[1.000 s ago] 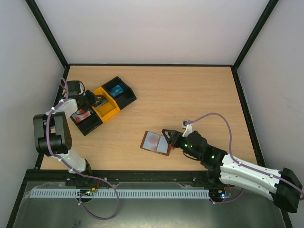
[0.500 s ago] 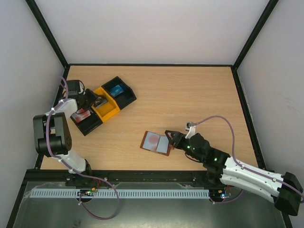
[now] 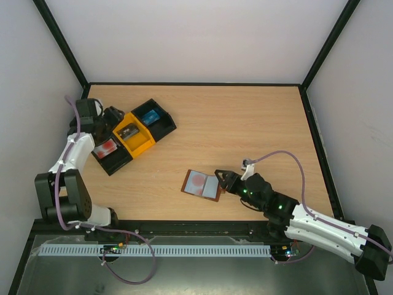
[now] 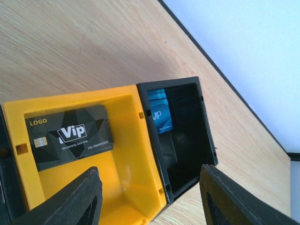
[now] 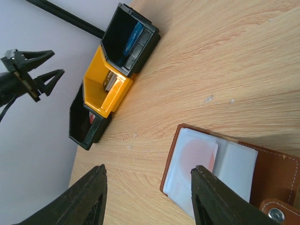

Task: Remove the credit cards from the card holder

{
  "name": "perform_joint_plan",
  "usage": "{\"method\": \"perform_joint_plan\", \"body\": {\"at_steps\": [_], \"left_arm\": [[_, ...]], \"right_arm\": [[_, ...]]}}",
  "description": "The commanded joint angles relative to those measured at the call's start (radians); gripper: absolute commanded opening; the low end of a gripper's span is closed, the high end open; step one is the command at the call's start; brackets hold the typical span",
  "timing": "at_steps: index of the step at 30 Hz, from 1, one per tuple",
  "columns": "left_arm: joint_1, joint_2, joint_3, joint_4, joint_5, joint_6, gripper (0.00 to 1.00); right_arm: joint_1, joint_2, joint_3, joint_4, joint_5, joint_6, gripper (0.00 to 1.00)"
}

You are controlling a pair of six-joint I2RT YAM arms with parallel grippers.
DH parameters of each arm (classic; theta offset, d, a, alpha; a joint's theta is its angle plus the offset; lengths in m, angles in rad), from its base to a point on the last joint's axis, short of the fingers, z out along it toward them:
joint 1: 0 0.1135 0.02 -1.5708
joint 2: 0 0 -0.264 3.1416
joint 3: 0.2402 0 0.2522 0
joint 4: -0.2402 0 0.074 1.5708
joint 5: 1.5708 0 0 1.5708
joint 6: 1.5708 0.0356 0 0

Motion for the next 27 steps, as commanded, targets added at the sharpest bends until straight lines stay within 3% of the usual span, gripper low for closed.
{"method": "perform_joint_plan", "body": {"at_steps": [1, 8, 17, 19, 27], "left_arm": [[-0.009, -0.083, -0.035, -0.044, 0.079, 0.043, 0.61], [-0.070, -0.238, -0.198, -0.061, 0.277, 0.118, 0.59], [-0.226, -0.471, -0.346, -0.139, 0.278, 0.179, 0.59], [-0.302, -0.524, -0.379, -0.127, 0.268, 0.153, 0.59], [-0.539, -0.551, -0.437, -0.058, 0.179, 0.057, 0.60]], "right_arm": [[0.002, -0.024, -0.012, -0.054, 0.027, 0.037, 0.49], [0.002, -0.035, -0.004, -0.137, 0.071, 0.089, 0.49], [0.002, -0.048, 0.029, -0.239, 0.099, 0.096, 0.50], [0.003, -0.054, 0.037, -0.246, 0.102, 0.100, 0.50], [0.002, 0.042, 0.017, -0.087, 0.021, 0.122, 0.49]]}}
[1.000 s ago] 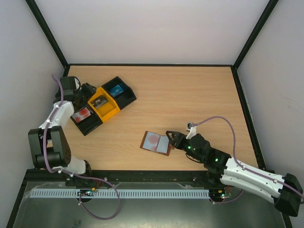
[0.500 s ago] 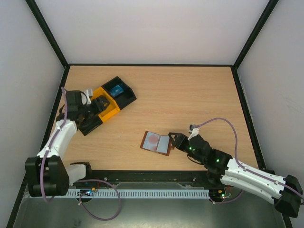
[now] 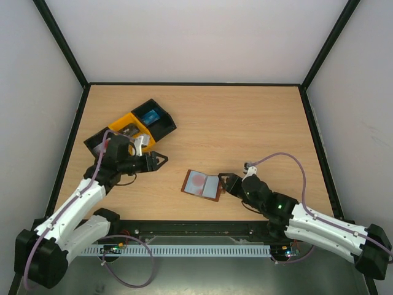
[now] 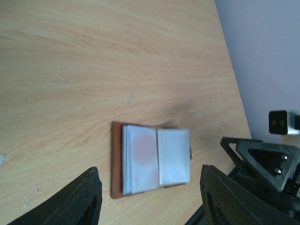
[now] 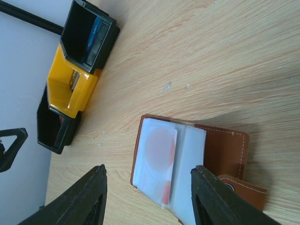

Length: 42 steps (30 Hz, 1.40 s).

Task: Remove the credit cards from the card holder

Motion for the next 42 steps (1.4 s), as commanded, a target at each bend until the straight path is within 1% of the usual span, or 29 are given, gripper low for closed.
{"method": "perform_joint_plan", "body": {"at_steps": [1, 6, 11, 16, 21, 27, 32, 34, 36, 39, 42], "left_arm": [[-0.068, 0.016, -0.035, 0.044, -0.049, -0.051, 0.60], [-0.143, 0.040, -0.104, 0.154, -0.056, -0.109, 0.60], [-0.216, 0.105, -0.151, 0.255, -0.080, -0.148, 0.60], [-0.270, 0.192, -0.177, 0.359, -0.059, -0.186, 0.60], [-0.300, 0.256, -0.185, 0.415, -0.053, -0.209, 0.59], [-0.309, 0.297, -0.228, 0.522, -0.027, -0.262, 0.59], [-0.313, 0.350, -0.252, 0.574, 0.001, -0.296, 0.55], [-0.324, 0.359, -0.256, 0.590, 0.015, -0.307, 0.54], [-0.340, 0.351, -0.263, 0.593, 0.001, -0.317, 0.54], [-0.358, 0.338, -0.274, 0.608, -0.012, -0.341, 0.55], [-0.363, 0.341, -0.276, 0.624, -0.007, -0.354, 0.56]], "right_arm": [[0.002, 0.078, 0.019, 0.085, -0.029, 0.026, 0.49], [0.003, 0.190, 0.022, 0.134, -0.084, 0.057, 0.49], [0.003, 0.279, -0.001, 0.218, -0.151, 0.090, 0.49], [0.004, 0.359, -0.001, 0.264, -0.187, 0.062, 0.47], [0.003, 0.437, 0.046, 0.159, -0.129, -0.016, 0.42], [0.003, 0.487, 0.029, 0.170, -0.096, -0.066, 0.34], [0.002, 0.510, 0.011, 0.165, -0.009, -0.076, 0.25], [0.002, 0.509, 0.005, 0.180, -0.008, -0.084, 0.23], [0.003, 0.509, 0.007, 0.178, 0.005, -0.103, 0.22], [0.002, 0.509, 0.010, 0.169, 0.046, -0.130, 0.21], [0.001, 0.504, 0.022, 0.150, 0.055, -0.152, 0.21]]}}
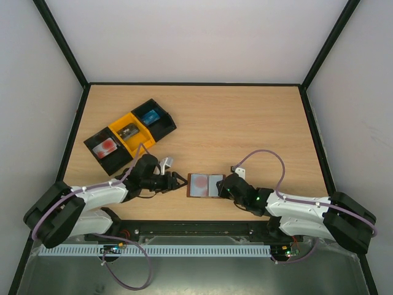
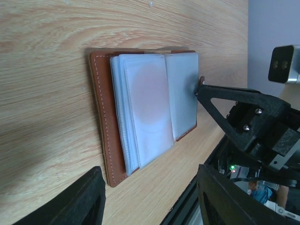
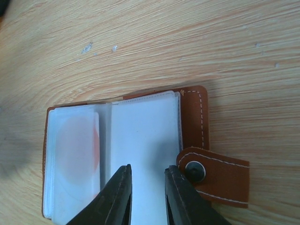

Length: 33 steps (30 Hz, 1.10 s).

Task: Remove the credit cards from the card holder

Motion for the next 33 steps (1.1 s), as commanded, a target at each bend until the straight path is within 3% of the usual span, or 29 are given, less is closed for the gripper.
{"method": "perform_joint_plan", "body": {"at_steps": [1, 8, 13, 19, 24, 33], "left_arm": [[-0.008, -0.010, -0.014, 0.062, 0.011, -0.035, 0.57], [-0.008, -0.032, -0.054, 0.153, 0.019, -0.077, 0.59], [-0.008, -0.106, -0.055, 0.073, -0.048, -0.045, 0.60], [-0.008, -0.230, -0.053, -0.063, -0.110, -0.015, 0.62], [-0.008, -0.283, -0.051, -0.105, -0.127, -0.013, 0.63], [-0.008, -0.343, -0.049, -0.161, -0.151, -0.007, 0.64]], "right_arm": [[0.001, -0.004, 0.017, -0.058, 0.074, -0.052, 0.21], [0.002, -0.080, 0.071, -0.145, 0.045, -0.040, 0.22], [0.006, -0.111, 0.090, -0.126, -0.013, -0.016, 0.24], [0.025, -0.066, 0.150, -0.131, -0.026, -0.004, 0.26], [0.047, 0.012, 0.178, -0.111, -0.033, 0.008, 0.32], [0.074, 0.118, 0.190, -0.077, -0.040, 0.026, 0.33]]}}
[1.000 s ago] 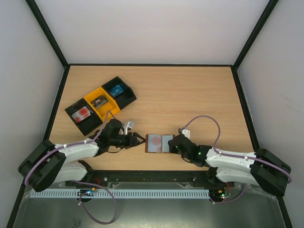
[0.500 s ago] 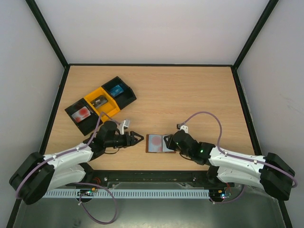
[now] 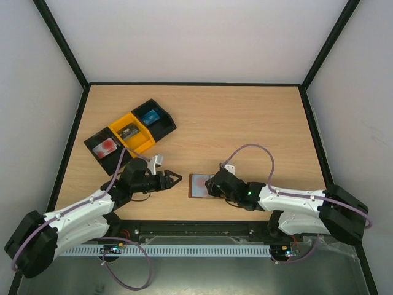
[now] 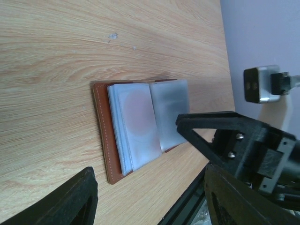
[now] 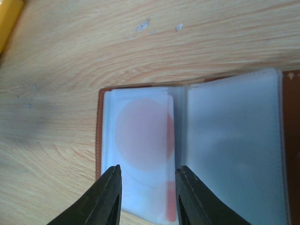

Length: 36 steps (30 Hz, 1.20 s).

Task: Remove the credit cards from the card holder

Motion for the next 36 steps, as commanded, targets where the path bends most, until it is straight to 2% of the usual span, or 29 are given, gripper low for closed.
{"method": "perform_joint_plan", "body": {"at_steps": [1, 10, 16, 21, 28, 32, 36], "left_arm": [[-0.003, -0.038, 0.002, -0.036, -0.025, 0.013, 0.64], [-0.004, -0.032, 0.007, -0.031, -0.022, -0.003, 0.65], [-0.004, -0.028, 0.009, -0.011, -0.019, -0.021, 0.66], [-0.004, -0.009, 0.008, 0.018, -0.005, -0.034, 0.66], [-0.006, 0.066, -0.003, 0.132, 0.051, -0.077, 0.66], [-0.009, 0.096, -0.002, 0.206, 0.075, -0.117, 0.68], [-0.013, 0.140, -0.001, 0.282, 0.085, -0.147, 0.69]], "right_arm": [[0.020, 0.047, 0.019, 0.027, 0.001, 0.018, 0.33], [0.032, 0.119, -0.007, 0.109, -0.038, 0.020, 0.31], [0.032, 0.170, -0.012, 0.101, -0.017, 0.013, 0.30], [0.032, 0.197, -0.049, 0.118, -0.006, 0.028, 0.24], [0.032, 0.161, -0.144, 0.246, -0.010, 0.079, 0.03], [0.032, 0.151, -0.195, 0.364, -0.042, 0.097, 0.02], [0.032, 0.158, -0.206, 0.403, -0.063, 0.099, 0.02]]}}
